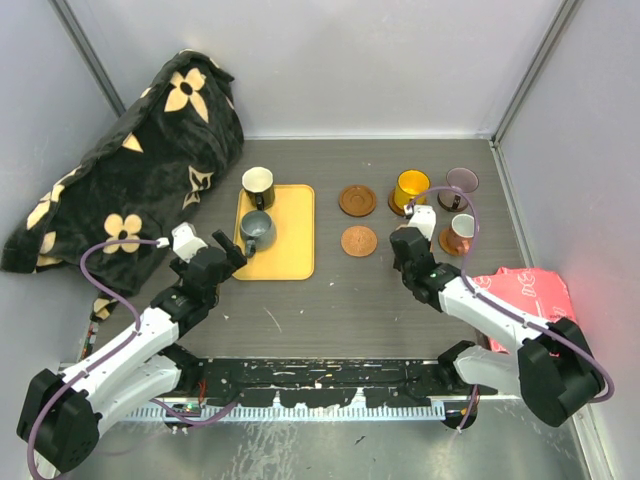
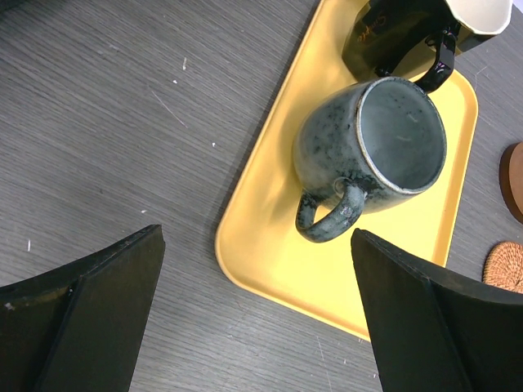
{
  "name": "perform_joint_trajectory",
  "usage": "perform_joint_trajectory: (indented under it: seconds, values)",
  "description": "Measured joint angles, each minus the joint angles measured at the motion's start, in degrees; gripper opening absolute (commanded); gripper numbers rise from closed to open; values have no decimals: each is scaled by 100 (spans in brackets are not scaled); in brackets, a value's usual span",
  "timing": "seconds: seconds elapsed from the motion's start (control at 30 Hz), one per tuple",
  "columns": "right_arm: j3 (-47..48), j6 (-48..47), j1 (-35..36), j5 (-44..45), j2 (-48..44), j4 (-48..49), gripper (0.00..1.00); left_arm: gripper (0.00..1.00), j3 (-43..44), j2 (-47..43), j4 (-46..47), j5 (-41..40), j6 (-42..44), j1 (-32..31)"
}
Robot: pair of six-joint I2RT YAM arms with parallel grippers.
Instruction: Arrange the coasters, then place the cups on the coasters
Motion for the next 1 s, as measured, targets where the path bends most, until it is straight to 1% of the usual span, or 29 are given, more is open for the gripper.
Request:
perform_joint_trajectory:
  seconds: [0.4, 0.8, 1.0]
  values:
    - [-313, 2, -804, -546, 59, 566, 1, 98, 0, 11, 0, 2, -2, 0]
    - [-363, 2, -1093, -798, 490, 1021, 1, 98, 0, 85, 4, 44, -2, 0]
    - [-393, 22, -1191, -844, 603, 1045, 1, 98, 0, 85, 4, 44, -2, 0]
